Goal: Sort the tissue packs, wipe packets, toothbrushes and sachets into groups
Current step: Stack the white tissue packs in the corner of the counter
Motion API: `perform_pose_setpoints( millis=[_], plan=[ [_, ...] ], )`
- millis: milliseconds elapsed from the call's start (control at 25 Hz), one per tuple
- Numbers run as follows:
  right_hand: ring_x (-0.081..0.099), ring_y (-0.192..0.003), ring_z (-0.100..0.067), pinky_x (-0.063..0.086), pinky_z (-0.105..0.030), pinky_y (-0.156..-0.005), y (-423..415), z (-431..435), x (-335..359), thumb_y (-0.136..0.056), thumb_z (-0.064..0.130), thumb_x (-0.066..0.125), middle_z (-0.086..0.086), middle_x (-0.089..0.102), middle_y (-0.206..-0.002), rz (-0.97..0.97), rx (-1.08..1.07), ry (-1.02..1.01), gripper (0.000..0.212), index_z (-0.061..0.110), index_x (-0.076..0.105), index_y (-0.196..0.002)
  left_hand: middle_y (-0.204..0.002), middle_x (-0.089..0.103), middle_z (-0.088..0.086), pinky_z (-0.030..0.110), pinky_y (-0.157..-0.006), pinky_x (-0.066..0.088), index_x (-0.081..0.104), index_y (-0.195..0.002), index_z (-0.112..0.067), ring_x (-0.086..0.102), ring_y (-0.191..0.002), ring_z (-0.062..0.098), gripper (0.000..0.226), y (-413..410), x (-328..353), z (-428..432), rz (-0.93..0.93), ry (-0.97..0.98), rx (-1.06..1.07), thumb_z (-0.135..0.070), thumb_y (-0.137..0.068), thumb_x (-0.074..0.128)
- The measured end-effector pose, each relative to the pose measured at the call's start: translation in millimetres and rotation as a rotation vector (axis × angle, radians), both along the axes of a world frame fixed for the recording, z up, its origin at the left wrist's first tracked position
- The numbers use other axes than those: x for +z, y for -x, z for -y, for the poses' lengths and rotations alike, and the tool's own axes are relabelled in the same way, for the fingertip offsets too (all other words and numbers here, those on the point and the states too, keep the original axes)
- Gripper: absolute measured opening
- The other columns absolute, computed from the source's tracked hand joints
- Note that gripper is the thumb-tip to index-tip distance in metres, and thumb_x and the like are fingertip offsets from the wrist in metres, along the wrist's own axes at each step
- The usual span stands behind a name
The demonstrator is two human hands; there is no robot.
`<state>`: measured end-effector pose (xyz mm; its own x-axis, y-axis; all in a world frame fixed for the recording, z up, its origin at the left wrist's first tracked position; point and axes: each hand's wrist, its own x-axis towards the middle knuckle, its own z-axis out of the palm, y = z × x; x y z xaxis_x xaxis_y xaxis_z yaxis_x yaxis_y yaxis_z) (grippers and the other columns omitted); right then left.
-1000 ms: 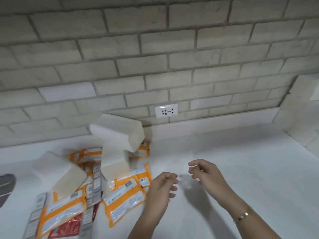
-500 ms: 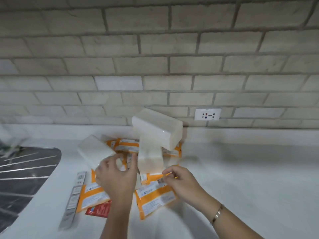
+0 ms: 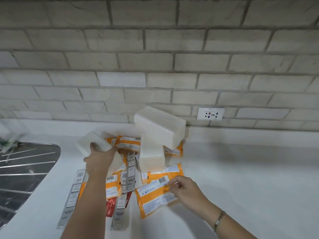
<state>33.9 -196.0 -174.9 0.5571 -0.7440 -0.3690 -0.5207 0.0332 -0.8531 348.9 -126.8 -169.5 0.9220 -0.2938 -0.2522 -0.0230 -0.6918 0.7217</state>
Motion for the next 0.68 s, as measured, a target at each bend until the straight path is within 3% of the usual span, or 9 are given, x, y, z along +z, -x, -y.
perform_pose_setpoints(
  millis=[120, 200, 320, 440, 560, 600, 680],
  plan=[
    [0.06, -0.07, -0.009, 0.048, -0.023, -0.068, 9.7, 2.9, 4.2, -0.092, 0.019, 0.067, 0.003, 0.065, -0.078, 0.022, -0.04, -0.014, 0.012, 0.027, 0.076, -0.093, -0.143, 0.049, 0.022, 0.056, -0.102, 0.044, 0.032, -0.153, -0.03, 0.048, -0.127, 0.047, 0.098, 9.6, 11.5, -14.8, 0.008, 0.174, 0.106, -0.065, -0.069, 0.069],
    [0.061, -0.07, -0.009, 0.047, -0.02, -0.064, 15.3, 5.8, 12.7, -0.093, 0.016, 0.066, -0.001, 0.066, -0.077, 0.066, -0.08, -0.02, 0.012, 0.023, 0.076, -0.091, -0.153, 0.047, 0.011, 0.052, -0.106, 0.041, 0.036, -0.154, -0.032, 0.046, -0.137, 0.037, 0.085, 42.7, 28.4, -21.2, 0.034, 0.407, 0.169, -0.054, -0.08, 0.071],
    [0.063, -0.07, -0.01, 0.048, -0.02, -0.062, 17.2, 9.9, 35.2, -0.098, 0.019, 0.065, -0.009, 0.071, -0.086, 0.215, -0.186, -0.113, 0.012, 0.012, 0.074, -0.098, -0.156, 0.046, -0.007, 0.043, -0.113, 0.042, 0.04, -0.152, -0.038, 0.046, -0.141, 0.019, 0.067, 110.7, 56.9, -24.2, 0.046, 0.811, 0.063, -0.04, -0.09, 0.068],
    [0.067, -0.078, -0.017, 0.053, -0.038, -0.073, 18.4, 15.4, 56.8, -0.094, 0.041, 0.067, -0.006, 0.073, -0.096, 0.417, -0.278, -0.292, 0.032, 0.015, 0.072, -0.113, -0.129, 0.067, -0.01, 0.029, -0.08, 0.059, 0.054, -0.142, -0.027, 0.069, -0.113, 0.012, 0.055, 161.0, 78.3, -16.1, -0.337, 1.115, -0.108, -0.029, -0.089, 0.064],
    [0.068, -0.099, -0.028, 0.057, -0.054, -0.087, 35.4, 24.6, 74.3, -0.081, 0.066, 0.069, -0.01, 0.072, -0.115, 0.687, -0.338, -0.49, 0.064, 0.024, 0.067, -0.13, -0.099, 0.078, 0.0, 0.027, -0.057, 0.059, 0.066, -0.119, -0.018, 0.075, -0.085, 0.017, 0.048, 210.6, 85.3, -5.5, -0.714, 1.122, -0.253, -0.03, -0.073, 0.065],
    [0.068, -0.106, -0.031, 0.055, -0.057, -0.091, 45.2, 28.0, 79.9, -0.078, 0.071, 0.072, -0.012, 0.069, -0.122, 0.775, -0.332, -0.539, 0.074, 0.026, 0.064, -0.136, -0.095, 0.078, 0.002, 0.028, -0.057, 0.059, 0.066, -0.117, -0.016, 0.075, -0.081, 0.018, 0.049, 224.8, 82.7, -2.6, -0.779, 1.101, -0.283, -0.031, -0.071, 0.064],
    [0.064, -0.123, -0.036, 0.049, -0.06, -0.105, 73.4, 34.4, 90.2, -0.078, 0.07, 0.073, -0.015, 0.065, -0.138, 0.914, -0.279, -0.544, 0.084, 0.025, 0.055, -0.146, -0.11, 0.077, 0.009, 0.034, -0.073, 0.06, 0.065, -0.129, -0.013, 0.075, -0.096, 0.025, 0.068, 256.3, 81.8, 6.5, -0.895, 1.013, -0.354, -0.035, -0.065, 0.074]
  ],
)
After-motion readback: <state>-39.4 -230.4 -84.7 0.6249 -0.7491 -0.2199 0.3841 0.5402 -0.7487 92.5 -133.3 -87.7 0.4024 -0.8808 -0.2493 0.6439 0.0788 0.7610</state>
